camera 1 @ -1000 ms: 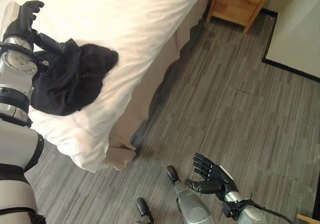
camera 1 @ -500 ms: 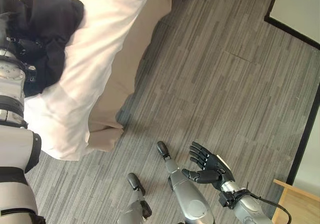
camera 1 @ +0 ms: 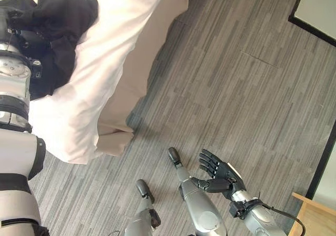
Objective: Pick up bed clothes into laundry basket.
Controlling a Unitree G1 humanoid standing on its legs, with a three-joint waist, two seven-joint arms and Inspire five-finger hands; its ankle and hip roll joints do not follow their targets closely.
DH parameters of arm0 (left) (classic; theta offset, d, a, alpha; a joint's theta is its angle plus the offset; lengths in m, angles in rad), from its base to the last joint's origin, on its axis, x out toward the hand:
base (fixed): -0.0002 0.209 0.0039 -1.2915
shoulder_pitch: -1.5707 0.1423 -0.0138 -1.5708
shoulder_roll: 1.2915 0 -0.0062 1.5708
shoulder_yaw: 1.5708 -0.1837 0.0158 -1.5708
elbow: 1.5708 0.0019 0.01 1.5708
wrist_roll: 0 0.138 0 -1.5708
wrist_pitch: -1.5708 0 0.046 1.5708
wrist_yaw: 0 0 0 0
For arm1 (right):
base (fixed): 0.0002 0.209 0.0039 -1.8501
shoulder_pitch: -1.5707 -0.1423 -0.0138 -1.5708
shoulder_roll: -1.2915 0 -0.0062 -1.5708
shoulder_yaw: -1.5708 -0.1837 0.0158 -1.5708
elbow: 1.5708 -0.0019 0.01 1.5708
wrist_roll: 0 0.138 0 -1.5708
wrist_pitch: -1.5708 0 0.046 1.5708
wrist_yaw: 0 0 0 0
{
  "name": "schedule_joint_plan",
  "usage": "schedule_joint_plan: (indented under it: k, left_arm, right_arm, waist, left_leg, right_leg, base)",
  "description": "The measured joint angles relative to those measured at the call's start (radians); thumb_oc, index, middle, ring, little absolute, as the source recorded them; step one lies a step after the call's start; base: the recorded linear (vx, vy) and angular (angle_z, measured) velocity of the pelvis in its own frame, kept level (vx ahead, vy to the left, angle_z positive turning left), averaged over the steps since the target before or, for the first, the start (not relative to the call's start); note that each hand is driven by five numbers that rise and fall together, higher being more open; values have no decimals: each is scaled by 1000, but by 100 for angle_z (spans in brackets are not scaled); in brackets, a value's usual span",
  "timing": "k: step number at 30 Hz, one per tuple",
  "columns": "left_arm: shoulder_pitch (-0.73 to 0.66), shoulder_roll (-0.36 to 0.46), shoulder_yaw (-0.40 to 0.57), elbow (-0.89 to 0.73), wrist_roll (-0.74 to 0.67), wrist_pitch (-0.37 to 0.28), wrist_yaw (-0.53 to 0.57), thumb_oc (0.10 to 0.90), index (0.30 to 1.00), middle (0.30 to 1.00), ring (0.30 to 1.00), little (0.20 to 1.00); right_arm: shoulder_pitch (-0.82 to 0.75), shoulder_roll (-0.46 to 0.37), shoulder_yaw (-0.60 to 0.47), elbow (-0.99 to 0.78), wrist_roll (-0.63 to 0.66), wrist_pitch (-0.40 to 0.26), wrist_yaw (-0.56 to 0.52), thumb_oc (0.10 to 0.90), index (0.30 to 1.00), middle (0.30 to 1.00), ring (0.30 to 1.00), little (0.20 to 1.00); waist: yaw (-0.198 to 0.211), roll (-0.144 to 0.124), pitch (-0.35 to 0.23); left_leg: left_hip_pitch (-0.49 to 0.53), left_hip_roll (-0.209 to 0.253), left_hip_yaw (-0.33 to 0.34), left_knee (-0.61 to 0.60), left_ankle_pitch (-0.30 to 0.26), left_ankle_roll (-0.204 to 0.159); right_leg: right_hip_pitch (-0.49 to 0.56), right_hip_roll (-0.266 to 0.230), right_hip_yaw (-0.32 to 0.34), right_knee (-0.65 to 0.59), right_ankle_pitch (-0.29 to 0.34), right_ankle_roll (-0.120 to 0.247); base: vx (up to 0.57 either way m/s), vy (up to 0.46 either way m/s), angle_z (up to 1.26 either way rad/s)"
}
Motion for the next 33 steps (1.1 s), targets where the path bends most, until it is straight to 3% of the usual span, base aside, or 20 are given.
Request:
schedule_joint_plan:
  k: [6, 9, 10, 11, 13, 15, 16, 18, 19, 20, 22, 24, 26, 27, 28, 29, 30, 31, 32, 33]
  left_arm:
    - [-1, -10, -17, -195, -144, -18, 7, 400, 300, 300, 300, 300]
    - [-1, -4, -17, -300, -198, -79, 8, 400, 300, 300, 300, 300]
    - [-1, -2, -22, -329, -224, -96, 5, 400, 300, 300, 300, 300]
    - [-1, 13, -41, -362, -252, -102, 5, 400, 300, 300, 300, 300]
    - [3, 59, -85, -397, -265, -118, -1, 400, 300, 300, 300, 300]
    - [3, 86, -74, -425, -276, -134, 3, 400, 300, 300, 300, 300]
    - [8, 103, -65, -483, -302, -161, 3, 400, 300, 300, 300, 300]
    - [17, 104, -45, -558, -308, -192, -2, 400, 300, 300, 300, 300]
    - [23, 105, -34, -583, -313, -213, -3, 400, 300, 300, 300, 300]
    - [30, 82, -32, -606, -324, -221, -23, 400, 300, 300, 300, 300]
    - [83, 77, -24, -632, -345, -231, -39, 400, 300, 300, 300, 300]
    - [155, 72, -17, -642, -344, -226, -46, 400, 300, 300, 300, 300]
    - [232, 63, -12, -662, -343, -203, -75, 400, 300, 300, 300, 300]
    - [260, 56, -17, -653, -341, -195, -93, 400, 300, 300, 300, 300]
    - [272, 48, -19, -639, -342, -178, -110, 400, 300, 300, 300, 300]
    - [291, 57, -9, -617, -346, -178, -108, 400, 300, 300, 300, 300]
    - [266, 65, -18, -592, -344, -157, -115, 400, 300, 300, 300, 300]
    - [273, 77, -13, -622, -347, -157, -107, 400, 300, 300, 300, 300]
    - [309, 73, -16, -630, -346, -155, -109, 400, 300, 300, 300, 300]
    - [321, 72, -19, -628, -344, -143, -116, 400, 300, 300, 300, 300]
  right_arm:
    - [-55, 3, -1, 43, 2, 2, 2, 800, 900, 900, 900, 900]
    - [-63, -1, -10, 53, 4, 2, 2, 800, 900, 900, 900, 900]
    - [-63, -3, -12, 54, 4, 3, 2, 800, 900, 900, 900, 900]
    - [-72, -1, -20, 56, 3, 11, 5, 800, 900, 900, 900, 900]
    - [-81, -31, -46, 54, 3, 13, 14, 800, 900, 900, 900, 900]
    - [-89, -31, -88, 52, 3, 20, 15, 800, 900, 900, 900, 900]
    - [-93, -22, -115, 53, 2, 22, 14, 800, 900, 900, 900, 900]
    - [-97, 1, -143, 53, 0, 22, 12, 800, 900, 900, 900, 900]
    - [-97, 1, -172, 52, 0, 19, 9, 800, 900, 900, 900, 900]
    - [-89, 26, -183, 54, -2, 19, 7, 800, 900, 900, 900, 900]
    - [-71, 62, -190, 73, -3, 12, 0, 800, 900, 900, 900, 900]
    - [-55, 102, -169, 100, -1, 11, -19, 800, 900, 900, 900, 900]
    - [-40, 89, -144, 139, 4, 23, -32, 800, 900, 900, 900, 900]
    - [-16, 82, -124, 144, 3, 42, -33, 800, 900, 900, 900, 900]
    - [18, 87, -114, 147, -5, 45, -31, 800, 900, 900, 900, 900]
    - [3, 93, -118, 167, -7, 47, -34, 800, 900, 900, 900, 900]
    - [3, 100, -127, 158, -6, 40, -39, 800, 900, 900, 900, 900]
    - [-32, 91, -133, 198, -8, 34, -42, 800, 900, 900, 900, 900]
    - [-40, 89, -159, 207, -10, 49, -71, 800, 900, 900, 900, 900]
    - [-43, 86, -176, 190, -10, 45, -80, 800, 900, 900, 900, 900]
  waist:
    - [24, 4, 1]
    - [52, 5, 1]
    - [65, 1, -2]
    - [108, -9, 2]
    - [161, 4, -16]
    - [162, 30, -46]
    - [170, 20, -74]
    - [164, -21, -107]
    - [155, -23, -123]
    - [121, -44, -136]
    - [111, -79, -162]
    - [124, -84, -168]
    - [145, -13, -163]
    - [138, -3, -164]
    - [130, -35, -165]
    - [167, -34, -152]
    - [153, -45, -152]
    - [214, -35, -147]
    - [231, -7, -131]
    - [214, 31, -119]
  left_leg:
    - [78, -8, -13, 1, 2, -3]
    - [140, -19, -55, 12, -1, -7]
    - [156, -23, -120, 38, -6, -9]
    - [157, -37, -261, 118, -44, 12]
    - [192, -52, -474, 166, -133, -28]
    - [200, -65, -583, 249, -212, -19]
    - [213, -87, -654, 287, -267, 9]
    - [239, -125, -672, 285, -295, 49]
    - [243, -143, -654, 278, -309, 83]
    - [269, -171, -619, 246, -310, 124]
    - [301, -228, -518, 241, -299, 173]
    - [312, -262, -415, 265, -287, 226]
    - [325, -204, -255, 216, -287, 240]
    - [328, -206, -225, 213, -282, 207]
    - [290, -251, -164, 317, -299, 180]
    - [150, -225, -95, 501, -339, 192]
    - [42, -209, -150, 513, -366, 285]
    - [28, -168, -132, 405, -309, 254]
    - [69, -136, -44, 359, -262, 221]
    - [83, -117, -45, 347, -257, 224]
  right_leg:
    - [83, -9, -15, 0, -10, 4]
    - [140, -5, 12, 5, -25, 11]
    - [154, -4, 36, 19, -32, 7]
    - [159, -4, 85, 65, -49, 3]
    - [167, 16, 183, 100, -75, 19]
    - [162, 54, 241, 127, -90, 33]
    - [143, 77, 316, 156, -94, 55]
    - [109, 89, 414, 184, -95, 71]
    - [103, 81, 435, 179, -90, 85]
    - [89, 78, 473, 181, -80, 120]
    - [75, 46, 481, 174, -99, 104]
    - [45, 2, 357, 162, -213, 12]
    - [-75, -49, -19, 446, -233, 48]
    - [-32, -60, -63, 478, -183, 19]
    - [48, -90, -81, 391, -154, -160]
    - [117, -89, -53, 179, -32, -217]
    - [115, -120, -72, 138, -56, -186]
    - [11, -134, -197, 274, -159, -112]
    - [-25, -171, -295, 419, -212, -24]
    - [2, -183, -326, 479, -233, 5]
  base:
    - [112, 35, 9]
    - [149, 176, -15]
    - [123, 195, -47]
    - [200, 297, -96]
    - [111, 271, -136]
    - [13, 256, -123]
    - [-80, 255, -162]
    - [-182, 259, -154]
    - [-186, 248, -125]
    - [-194, 191, -125]
    - [-285, 135, -172]
    - [-434, 111, -218]
    - [-478, 83, -240]
    - [-464, 95, -203]
    - [-390, 75, -212]
    - [-339, 67, -174]
    - [-279, 52, -210]
    - [-257, 26, -203]
    - [-162, 7, -163]
    - [-245, -62, -144]
